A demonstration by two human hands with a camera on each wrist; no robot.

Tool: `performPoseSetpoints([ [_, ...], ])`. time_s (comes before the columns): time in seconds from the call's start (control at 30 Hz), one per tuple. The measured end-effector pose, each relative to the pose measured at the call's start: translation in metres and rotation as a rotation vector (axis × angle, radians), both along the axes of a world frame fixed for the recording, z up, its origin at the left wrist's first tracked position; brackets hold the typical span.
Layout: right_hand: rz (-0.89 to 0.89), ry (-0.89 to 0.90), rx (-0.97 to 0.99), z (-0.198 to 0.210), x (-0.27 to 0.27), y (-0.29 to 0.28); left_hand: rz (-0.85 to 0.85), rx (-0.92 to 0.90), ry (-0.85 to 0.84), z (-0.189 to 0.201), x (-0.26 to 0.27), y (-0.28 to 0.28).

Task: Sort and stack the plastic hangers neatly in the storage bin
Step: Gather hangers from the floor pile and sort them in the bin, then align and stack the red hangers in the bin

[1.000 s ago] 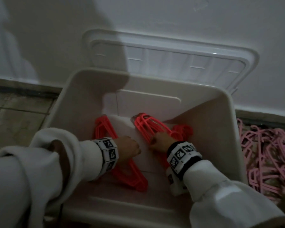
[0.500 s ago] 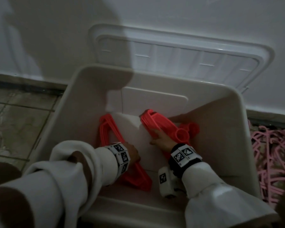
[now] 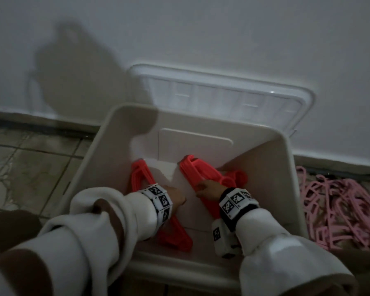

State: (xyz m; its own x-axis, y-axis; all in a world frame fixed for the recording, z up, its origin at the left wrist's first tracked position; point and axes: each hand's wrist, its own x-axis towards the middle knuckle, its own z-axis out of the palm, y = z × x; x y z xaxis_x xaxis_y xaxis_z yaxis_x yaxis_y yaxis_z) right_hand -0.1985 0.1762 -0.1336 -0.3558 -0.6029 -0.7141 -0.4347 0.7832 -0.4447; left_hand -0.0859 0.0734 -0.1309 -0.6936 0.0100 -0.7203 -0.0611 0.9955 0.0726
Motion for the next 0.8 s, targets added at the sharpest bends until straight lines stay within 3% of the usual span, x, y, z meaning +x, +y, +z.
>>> performPoseSetpoints([
  [0.2, -0.044, 0.162, -0.085, 0.069, -0.006, 0.021, 0.176, 0.012, 0.162, 0.067, -0.012, 0.014],
  [0.4, -0.200, 0.254, -0.229, 0.125, -0.016, 0.065, 0.194, 0.039, 0.432, 0.135, -0.036, 0.045],
  [0.53, -0.371, 0.337, -0.418, 0.159, -0.024, 0.120, 0.214, 0.179, 0.620, 0.162, -0.057, 0.083],
  [0.67, -0.581, 0.366, -0.500, 0.164, -0.029, 0.198, 0.152, 0.299, 0.717, 0.177, -0.070, 0.142],
  [0.8, -0.731, 0.380, -0.396, 0.141, -0.022, 0.302, 0.035, 0.406, 0.666, 0.171, -0.084, 0.218],
])
